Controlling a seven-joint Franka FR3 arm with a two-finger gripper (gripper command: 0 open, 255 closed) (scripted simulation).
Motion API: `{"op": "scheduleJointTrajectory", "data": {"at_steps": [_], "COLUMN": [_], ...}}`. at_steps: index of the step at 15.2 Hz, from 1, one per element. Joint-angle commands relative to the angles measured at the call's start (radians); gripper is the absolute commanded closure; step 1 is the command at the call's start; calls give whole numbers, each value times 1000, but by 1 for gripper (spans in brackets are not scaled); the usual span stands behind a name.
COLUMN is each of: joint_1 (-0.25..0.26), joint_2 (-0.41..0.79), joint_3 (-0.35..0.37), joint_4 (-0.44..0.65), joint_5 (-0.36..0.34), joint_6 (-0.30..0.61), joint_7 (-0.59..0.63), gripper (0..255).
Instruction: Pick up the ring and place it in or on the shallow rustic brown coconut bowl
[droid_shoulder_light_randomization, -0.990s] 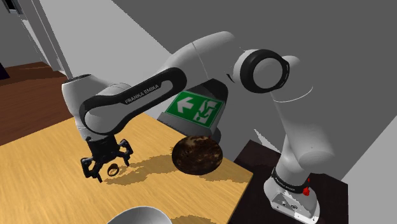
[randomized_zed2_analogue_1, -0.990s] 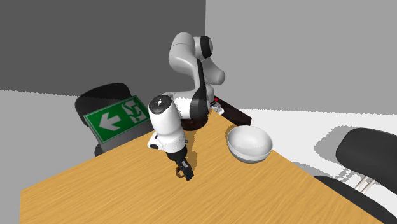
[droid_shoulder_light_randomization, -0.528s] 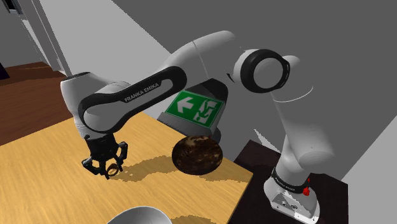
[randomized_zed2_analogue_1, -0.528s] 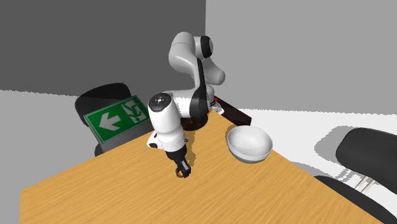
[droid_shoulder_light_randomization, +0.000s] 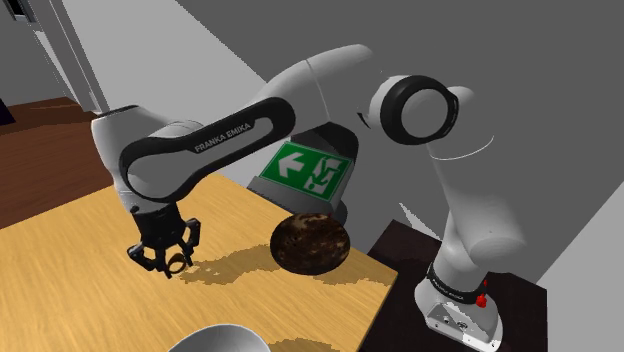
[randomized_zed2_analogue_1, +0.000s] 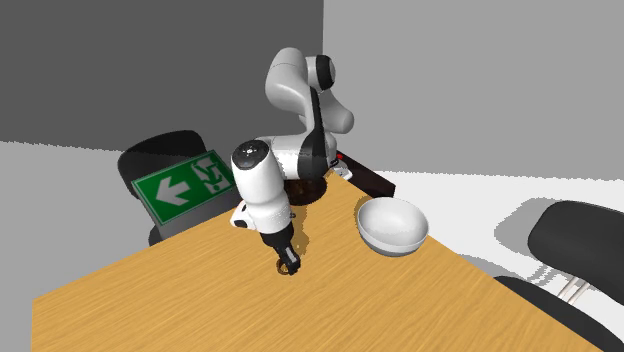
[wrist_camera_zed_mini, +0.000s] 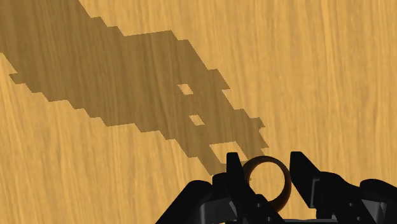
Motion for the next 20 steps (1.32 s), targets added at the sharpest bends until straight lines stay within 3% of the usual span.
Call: {"op": "scheduleJointTrajectory", "data": {"at_steps": [1,18,20], "joint_1": [1,20,-31], "joint_2": [-7,-24,-134], "joint_3": [2,12,24], "joint_4": [19,221,55], "joint_5": [3,11,49], "joint_6": [-26,-241,-182], "joint_7": [1,11,-10], "gripper": [255,255,255]}}
